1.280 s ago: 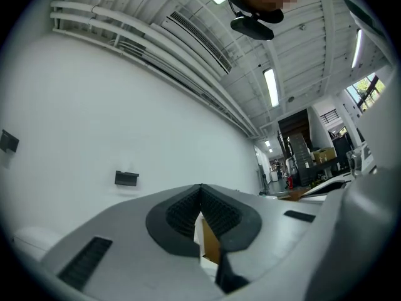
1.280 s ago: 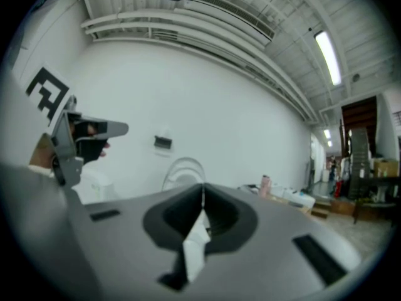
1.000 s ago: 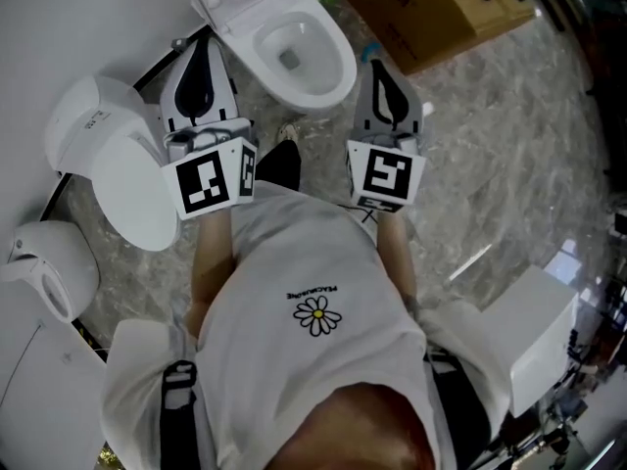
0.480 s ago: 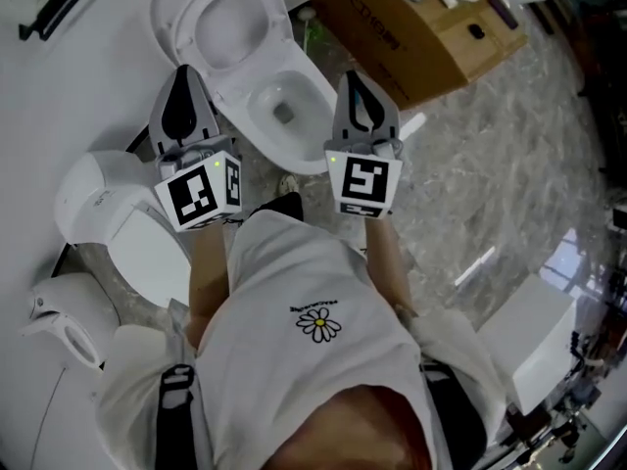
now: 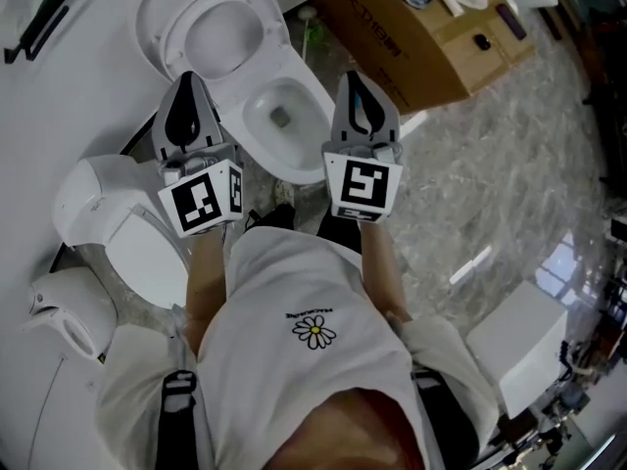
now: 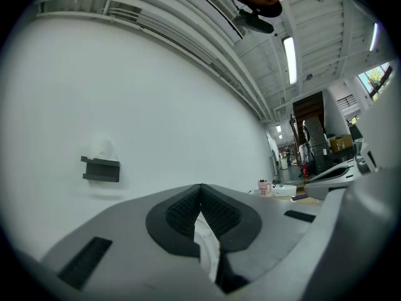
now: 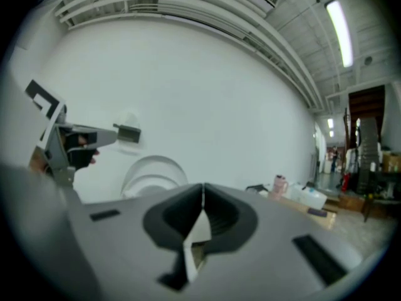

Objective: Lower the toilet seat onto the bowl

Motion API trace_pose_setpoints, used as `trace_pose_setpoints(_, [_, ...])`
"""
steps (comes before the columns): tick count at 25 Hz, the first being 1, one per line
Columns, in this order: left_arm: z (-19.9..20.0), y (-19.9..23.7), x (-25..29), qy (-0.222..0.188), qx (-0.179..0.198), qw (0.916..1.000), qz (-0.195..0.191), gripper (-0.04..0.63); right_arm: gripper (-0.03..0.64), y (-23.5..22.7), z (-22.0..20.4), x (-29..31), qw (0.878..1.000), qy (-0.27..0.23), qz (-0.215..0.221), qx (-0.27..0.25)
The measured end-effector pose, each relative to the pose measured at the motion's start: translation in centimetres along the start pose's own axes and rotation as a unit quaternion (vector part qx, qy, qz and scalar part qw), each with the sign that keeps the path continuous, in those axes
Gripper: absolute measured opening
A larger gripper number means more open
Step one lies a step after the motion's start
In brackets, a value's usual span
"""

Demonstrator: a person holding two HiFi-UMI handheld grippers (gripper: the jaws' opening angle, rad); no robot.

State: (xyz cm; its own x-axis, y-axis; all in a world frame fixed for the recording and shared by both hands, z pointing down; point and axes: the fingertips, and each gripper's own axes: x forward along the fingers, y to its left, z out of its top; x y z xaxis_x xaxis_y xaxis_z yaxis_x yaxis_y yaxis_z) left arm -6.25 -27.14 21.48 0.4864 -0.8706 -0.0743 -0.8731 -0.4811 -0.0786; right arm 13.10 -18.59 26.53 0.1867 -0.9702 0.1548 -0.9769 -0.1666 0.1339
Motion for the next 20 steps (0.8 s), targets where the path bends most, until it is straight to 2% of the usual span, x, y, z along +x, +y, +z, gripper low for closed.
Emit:
trace_pose_setpoints(3, [0.4,-0.9,-0.5,-0.001,0.007,0.9998,0.016,0.02,0.031,-1.0,0.0,0.6,1.0,-0.006,0.019,0.011])
trace_pose_setpoints(7, [1.0,-1.1,-1.0,0.004,-0.004,0.9994,0.034,0.02,0.031,-1.4,1.0,1.2,0.999,-0.014,0.045,0.011])
trace_pose_setpoints(12, [1.1,-1.8,-0.9,0.006,-0.016,0.9994,0.032,0.02,0.031,-1.4,1.8,1.9,0.998,-0.024,0.061,0.019])
trace_pose_setpoints(20, [0.6,-0.8,0.1,0.025,-0.007,0.9986,0.046,0.02,0.031,-0.1,1.2,3.3,0.996,-0.013,0.084,0.026])
